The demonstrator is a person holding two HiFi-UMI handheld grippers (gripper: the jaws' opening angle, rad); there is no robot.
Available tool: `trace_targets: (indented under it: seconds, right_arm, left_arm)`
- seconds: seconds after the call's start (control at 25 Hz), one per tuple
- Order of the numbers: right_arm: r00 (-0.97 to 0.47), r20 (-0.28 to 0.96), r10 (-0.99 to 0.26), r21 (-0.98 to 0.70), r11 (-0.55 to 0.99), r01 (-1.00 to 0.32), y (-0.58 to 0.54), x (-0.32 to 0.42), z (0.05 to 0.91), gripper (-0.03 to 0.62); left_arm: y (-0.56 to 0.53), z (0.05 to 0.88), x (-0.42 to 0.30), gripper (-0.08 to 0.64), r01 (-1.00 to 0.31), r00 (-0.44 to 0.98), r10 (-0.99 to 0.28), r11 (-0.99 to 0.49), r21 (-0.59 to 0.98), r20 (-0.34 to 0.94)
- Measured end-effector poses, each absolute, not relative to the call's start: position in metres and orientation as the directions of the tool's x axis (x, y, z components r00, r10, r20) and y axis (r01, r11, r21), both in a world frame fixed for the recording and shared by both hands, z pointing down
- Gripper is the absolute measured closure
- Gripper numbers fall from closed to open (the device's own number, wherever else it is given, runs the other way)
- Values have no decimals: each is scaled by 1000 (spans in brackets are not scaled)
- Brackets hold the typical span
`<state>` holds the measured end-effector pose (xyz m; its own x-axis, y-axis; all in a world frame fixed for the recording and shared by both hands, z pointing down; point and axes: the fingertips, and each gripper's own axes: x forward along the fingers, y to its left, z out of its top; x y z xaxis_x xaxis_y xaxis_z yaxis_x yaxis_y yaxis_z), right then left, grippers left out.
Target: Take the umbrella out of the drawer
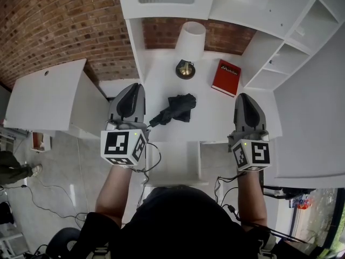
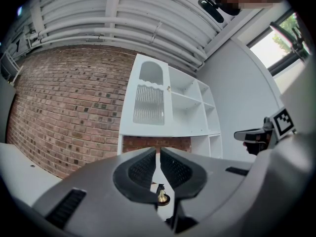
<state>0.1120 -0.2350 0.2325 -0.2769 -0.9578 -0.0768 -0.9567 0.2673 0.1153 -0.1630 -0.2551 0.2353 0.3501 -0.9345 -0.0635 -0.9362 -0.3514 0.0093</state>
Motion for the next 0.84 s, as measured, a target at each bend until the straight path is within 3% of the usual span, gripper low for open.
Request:
trace_targets:
  seconds: [0.84]
  right_arm:
    - [-250,-89,-964,143,236,-961,-209,94,220,581]
  left_arm:
    - [-239,230,-178,532,-924,382,-922,-383,-2,-67]
